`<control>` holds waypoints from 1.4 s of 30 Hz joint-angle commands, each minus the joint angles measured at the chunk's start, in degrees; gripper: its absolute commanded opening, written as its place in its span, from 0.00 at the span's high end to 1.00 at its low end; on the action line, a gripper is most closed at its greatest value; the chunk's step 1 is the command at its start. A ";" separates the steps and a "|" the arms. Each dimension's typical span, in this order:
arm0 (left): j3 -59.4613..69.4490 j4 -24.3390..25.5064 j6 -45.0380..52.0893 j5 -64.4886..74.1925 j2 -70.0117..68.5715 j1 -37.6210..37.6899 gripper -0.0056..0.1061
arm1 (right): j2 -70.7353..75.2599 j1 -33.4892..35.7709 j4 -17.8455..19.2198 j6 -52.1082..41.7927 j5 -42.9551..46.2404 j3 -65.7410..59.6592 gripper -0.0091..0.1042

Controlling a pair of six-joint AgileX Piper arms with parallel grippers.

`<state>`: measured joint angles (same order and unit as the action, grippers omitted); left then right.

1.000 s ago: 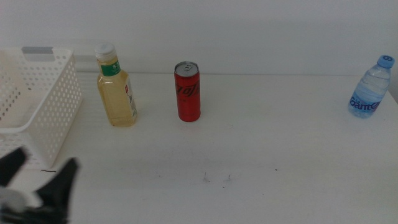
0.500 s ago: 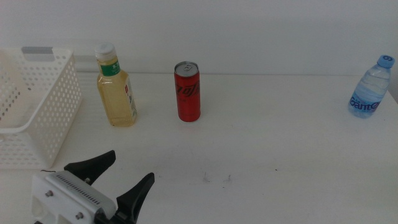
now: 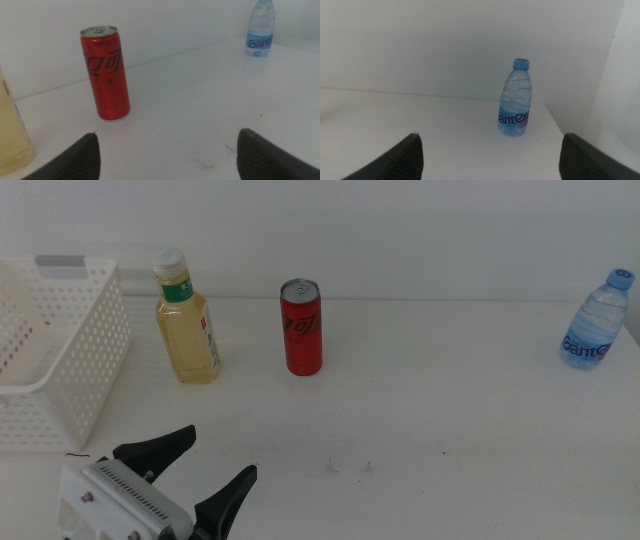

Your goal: Use arms to grab the bottles and put them into the dustbin to the left of the table.

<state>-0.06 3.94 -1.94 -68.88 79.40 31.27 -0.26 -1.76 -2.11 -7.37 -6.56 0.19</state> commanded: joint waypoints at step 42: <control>-67.07 -16.40 3.62 17.07 52.79 -3.22 0.11 | 0.26 -0.42 0.45 -0.17 0.41 -0.19 0.12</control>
<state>-65.77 -12.26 1.74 -52.01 131.46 28.39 -0.26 -1.76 -2.11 -7.37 -6.56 0.19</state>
